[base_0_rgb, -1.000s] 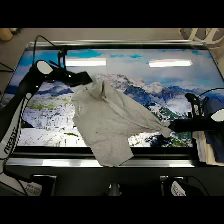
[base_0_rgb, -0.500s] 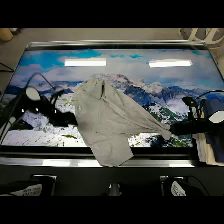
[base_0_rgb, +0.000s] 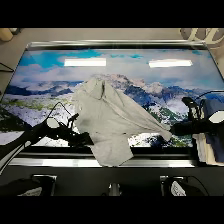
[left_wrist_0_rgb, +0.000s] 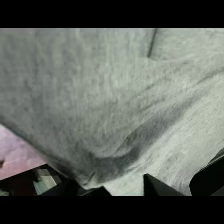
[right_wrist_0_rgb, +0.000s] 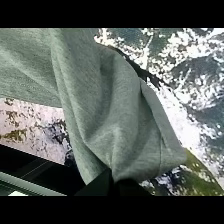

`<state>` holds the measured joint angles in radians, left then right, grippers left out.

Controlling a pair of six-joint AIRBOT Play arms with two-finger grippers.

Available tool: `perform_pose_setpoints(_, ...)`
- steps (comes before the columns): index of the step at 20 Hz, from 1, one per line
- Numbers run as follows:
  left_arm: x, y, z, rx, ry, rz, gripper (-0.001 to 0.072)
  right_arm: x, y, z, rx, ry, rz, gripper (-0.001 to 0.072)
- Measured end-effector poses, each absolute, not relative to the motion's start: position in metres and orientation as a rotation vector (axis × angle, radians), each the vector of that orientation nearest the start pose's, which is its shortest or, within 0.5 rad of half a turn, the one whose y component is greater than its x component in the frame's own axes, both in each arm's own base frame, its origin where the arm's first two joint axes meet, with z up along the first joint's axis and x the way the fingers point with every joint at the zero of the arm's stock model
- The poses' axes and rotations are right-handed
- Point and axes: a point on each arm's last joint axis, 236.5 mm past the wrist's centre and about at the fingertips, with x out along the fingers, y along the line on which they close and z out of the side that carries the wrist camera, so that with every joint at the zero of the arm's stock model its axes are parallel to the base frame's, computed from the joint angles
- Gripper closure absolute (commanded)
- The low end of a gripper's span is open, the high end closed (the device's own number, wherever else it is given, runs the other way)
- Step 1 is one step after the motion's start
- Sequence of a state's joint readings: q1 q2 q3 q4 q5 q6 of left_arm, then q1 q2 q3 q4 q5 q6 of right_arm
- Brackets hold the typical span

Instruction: Fold the shirts.

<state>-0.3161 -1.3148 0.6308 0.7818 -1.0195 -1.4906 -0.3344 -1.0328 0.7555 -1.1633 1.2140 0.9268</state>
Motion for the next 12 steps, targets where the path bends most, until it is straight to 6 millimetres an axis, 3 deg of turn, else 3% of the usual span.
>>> perform_pose_setpoints(1, 0.212, -0.219, -0.108, -0.556, 1.7, -0.423, 0.0682, 0.275, -0.002, -0.03, 0.097, 1.307, 0.371, 0.0695)
perform_pose_setpoints(3, 0.228, -0.222, -0.103, -0.547, 1.637, -0.436, 0.0683, 0.28, -0.003, -0.023, 0.089, 1.286, 0.37, 0.0697)
perform_pose_setpoints(4, 0.243, -0.225, -0.089, -0.538, 1.573, -0.47, 0.0684, 0.286, -0.004, -0.014, 0.078, 1.261, 0.369, 0.0698)
perform_pose_setpoints(6, 0.285, -0.231, -0.031, -0.488, 1.363, -0.587, 0.0684, 0.308, -0.011, 0.022, 0.02, 1.155, 0.355, 0.0699)
perform_pose_setpoints(8, 0.338, -0.223, 0.079, -0.418, 1.017, -0.667, 0.0684, 0.34, -0.025, 0.093, -0.088, 0.966, 0.294, 0.0699)
perform_pose_setpoints(9, 0.356, -0.212, 0.144, -0.385, 0.836, -0.679, 0.0684, 0.355, -0.035, 0.146, -0.16, 0.834, 0.24, 0.0699)
perform_pose_setpoints(10, 0.364, -0.197, 0.217, -0.355, 0.64, -0.676, 0.0684, 0.363, -0.044, 0.206, -0.229, 0.689, 0.172, 0.0699)
perform_pose_setpoints(11, 0.361, -0.178, 0.3, -0.319, 0.42, -0.659, 0.0684, 0.362, -0.051, 0.265, -0.279, 0.555, 0.103, 0.07)
perform_pose_setpoints(12, 0.342, -0.159, 0.378, -0.277, 0.214, -0.634, 0.0684, 0.352, -0.055, 0.318, -0.313, 0.439, 0.04, 0.07)
